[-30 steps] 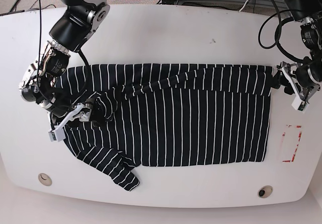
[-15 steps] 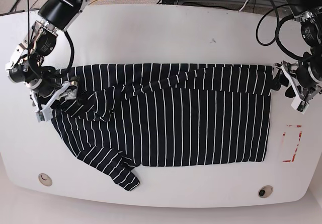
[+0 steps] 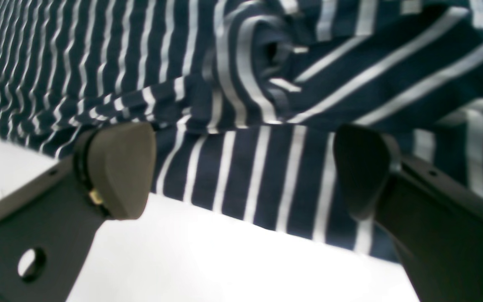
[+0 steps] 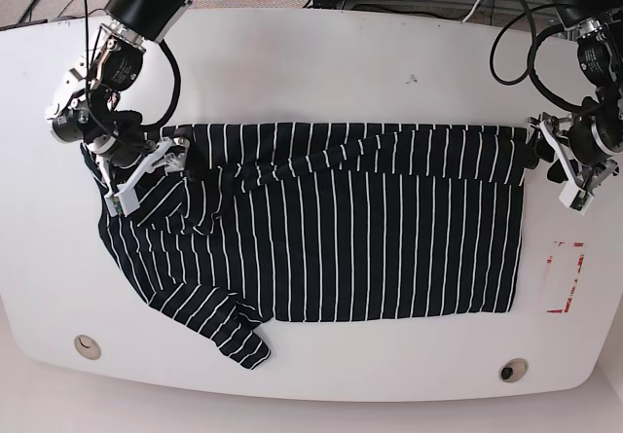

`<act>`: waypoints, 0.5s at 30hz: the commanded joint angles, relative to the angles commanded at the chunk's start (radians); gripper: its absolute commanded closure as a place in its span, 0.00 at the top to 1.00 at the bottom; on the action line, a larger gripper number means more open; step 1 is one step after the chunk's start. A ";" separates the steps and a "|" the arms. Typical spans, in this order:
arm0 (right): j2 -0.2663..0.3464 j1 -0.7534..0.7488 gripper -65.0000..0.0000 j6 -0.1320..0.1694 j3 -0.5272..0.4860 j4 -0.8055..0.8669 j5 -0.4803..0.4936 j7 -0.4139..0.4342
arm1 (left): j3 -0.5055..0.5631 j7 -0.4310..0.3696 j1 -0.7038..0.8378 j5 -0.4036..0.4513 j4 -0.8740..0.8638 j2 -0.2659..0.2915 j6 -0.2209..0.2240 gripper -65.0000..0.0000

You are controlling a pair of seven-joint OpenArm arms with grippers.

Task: Layout the t-shirt on the table in an organized manner, then fold the t-shirt properly

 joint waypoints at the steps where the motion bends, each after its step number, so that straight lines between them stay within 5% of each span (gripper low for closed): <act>1: 0.000 0.000 1.00 0.000 -0.018 -0.002 0.000 0.014 | 0.000 0.000 0.000 0.000 0.000 0.000 0.000 0.49; 15: 0.044 0.046 1.00 0.000 -0.061 -0.183 0.000 0.130 | -0.002 -0.002 0.035 -0.003 0.002 0.000 0.000 0.49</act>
